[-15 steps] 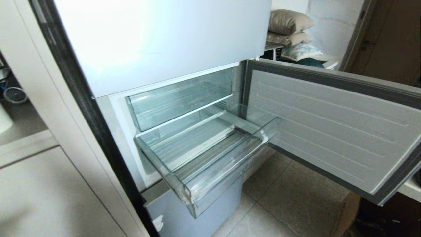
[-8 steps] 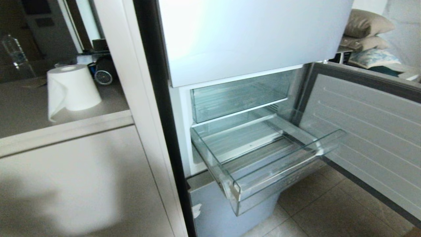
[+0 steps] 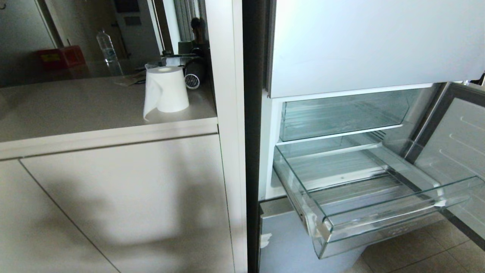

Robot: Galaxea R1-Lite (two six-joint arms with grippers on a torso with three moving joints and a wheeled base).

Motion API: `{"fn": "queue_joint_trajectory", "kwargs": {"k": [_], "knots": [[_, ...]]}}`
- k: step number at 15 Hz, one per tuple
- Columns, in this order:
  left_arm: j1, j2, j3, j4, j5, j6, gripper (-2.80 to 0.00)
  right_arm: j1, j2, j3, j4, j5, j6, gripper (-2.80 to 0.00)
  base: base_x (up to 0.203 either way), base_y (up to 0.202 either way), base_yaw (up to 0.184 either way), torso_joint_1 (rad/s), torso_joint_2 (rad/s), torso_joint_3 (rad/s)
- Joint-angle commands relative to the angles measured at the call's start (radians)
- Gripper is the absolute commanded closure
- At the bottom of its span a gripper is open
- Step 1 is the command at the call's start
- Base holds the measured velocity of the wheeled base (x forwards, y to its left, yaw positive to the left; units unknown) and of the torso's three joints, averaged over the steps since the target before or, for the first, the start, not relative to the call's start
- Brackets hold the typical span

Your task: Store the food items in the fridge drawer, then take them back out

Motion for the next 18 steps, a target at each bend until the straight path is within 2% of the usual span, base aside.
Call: {"fn": "queue_joint_trajectory", "kwargs": {"k": [1,4,6,9,12,15,18], "knots": [[0.000,0.000,0.000,0.000,0.000,0.000,0.00,0.003,0.149,-0.001,-0.003,-0.002,-0.034,0.00,0.000,0.000,0.000,0.000,0.00,0.000],[0.000,0.000,0.000,0.000,0.000,0.000,0.00,0.026,0.450,-0.054,-0.001,-0.011,-0.090,0.00,0.000,0.000,0.000,0.000,0.00,0.000],[0.000,0.000,0.000,0.000,0.000,0.001,0.00,0.048,0.651,-0.144,0.065,-0.015,-0.103,0.00,0.000,0.000,0.000,0.000,0.00,0.000],[0.000,0.000,0.000,0.000,0.000,0.001,0.00,0.091,0.919,-0.295,0.166,-0.014,-0.078,0.00,0.000,0.000,0.000,0.000,0.00,0.000],[0.000,0.000,0.000,0.000,0.000,0.000,0.00,0.126,1.141,-0.415,0.200,0.005,-0.050,0.00,0.000,0.000,0.000,0.000,0.00,0.000],[0.000,0.000,0.000,0.000,0.000,0.000,0.00,0.136,1.306,-0.515,0.198,0.068,-0.041,0.00,0.000,0.000,0.000,0.000,0.00,0.000],[0.000,0.000,0.000,0.000,0.000,0.000,0.00,0.138,1.451,-0.571,0.096,0.102,-0.040,0.00,0.000,0.000,0.000,0.000,0.00,0.000]]}}
